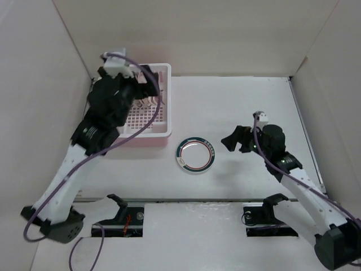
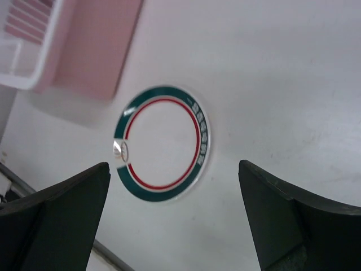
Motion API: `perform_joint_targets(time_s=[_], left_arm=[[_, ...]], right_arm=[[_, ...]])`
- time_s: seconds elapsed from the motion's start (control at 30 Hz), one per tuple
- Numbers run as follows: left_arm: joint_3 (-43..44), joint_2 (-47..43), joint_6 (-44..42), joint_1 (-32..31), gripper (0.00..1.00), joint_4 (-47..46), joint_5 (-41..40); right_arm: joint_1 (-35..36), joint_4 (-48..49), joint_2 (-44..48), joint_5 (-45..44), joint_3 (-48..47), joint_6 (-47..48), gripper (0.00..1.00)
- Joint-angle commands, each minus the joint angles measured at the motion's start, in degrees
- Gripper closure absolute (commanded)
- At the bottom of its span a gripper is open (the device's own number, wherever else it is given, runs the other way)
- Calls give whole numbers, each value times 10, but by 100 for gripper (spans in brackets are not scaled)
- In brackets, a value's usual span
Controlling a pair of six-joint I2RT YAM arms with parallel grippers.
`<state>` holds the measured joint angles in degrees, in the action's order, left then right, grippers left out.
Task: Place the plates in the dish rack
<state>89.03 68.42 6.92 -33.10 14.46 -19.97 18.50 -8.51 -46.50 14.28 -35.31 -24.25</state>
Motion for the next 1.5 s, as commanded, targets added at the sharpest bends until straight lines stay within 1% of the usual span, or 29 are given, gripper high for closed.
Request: perform_joint_targets(time_s=[0.0,0.07,0.1,0.13,0.17,0.23,0.33,0.43,0.53,0.63,0.7,0.73,0.83,0.97,1.03,1.07,1.1,1.13,1.17,1.2,1.23,1.27,1.4,1.47], left_arm=[[-53,-97,75,-22,0,15,53],[-91,-136,80,-22,0,3,87],[-104,-171,89,-22,0,-2,99],[-118,-188,89,-22,0,-2,110],[-141,-202,95,-22,0,-8,124],[-159,-232,95,-22,0,-14,138],[-164,-240,95,-22,0,3,158],[-164,-246,95,-22,0,9,173],[-170,-262,88,-22,0,9,173],[-171,-268,82,-22,0,14,173],[-176,-274,82,-22,0,14,173],[-184,-274,77,-22,0,14,173],[-189,-280,77,-22,0,8,179],[-183,-280,71,-22,0,14,179],[-183,-285,71,-22,0,14,172],[-183,-285,71,-22,0,14,172],[-183,-285,71,-22,0,14,172],[-183,-285,71,-22,0,14,172],[-183,-285,71,-22,0,14,172],[-183,-285,71,-22,0,14,172],[-183,-285,71,-22,0,19,172],[-183,-285,71,-22,0,19,172],[-172,-272,71,-22,0,31,167],[-172,-272,71,-22,0,31,167]], right_arm=[[1,90,-13,45,29,-28,0],[1,104,-54,63,42,-33,0],[1,116,-70,72,53,-33,2],[-5,145,-103,84,59,-33,2],[-5,168,-121,113,66,-33,4],[-5,206,-161,135,71,-41,5],[-5,268,-267,149,65,-55,8],[7,290,-328,158,43,-62,11],[12,296,-352,139,35,-62,11],[17,296,-381,138,24,-68,12],[29,296,-401,148,9,-73,16],[29,296,-421,148,9,-73,16],[35,296,-448,153,-4,-78,22],[35,296,-460,143,-4,-84,27],[35,296,-466,143,-4,-90,35],[35,296,-472,143,-4,-90,35],[35,296,-480,143,-4,-90,44],[35,296,-485,143,-4,-96,50],[35,296,-485,143,-4,-96,52],[29,296,-493,148,-4,-96,64],[29,296,-499,148,-4,-96,64],[24,296,-499,148,-4,-96,68],[19,291,-504,148,-4,-96,70],[19,285,-504,148,-4,-91,79]])
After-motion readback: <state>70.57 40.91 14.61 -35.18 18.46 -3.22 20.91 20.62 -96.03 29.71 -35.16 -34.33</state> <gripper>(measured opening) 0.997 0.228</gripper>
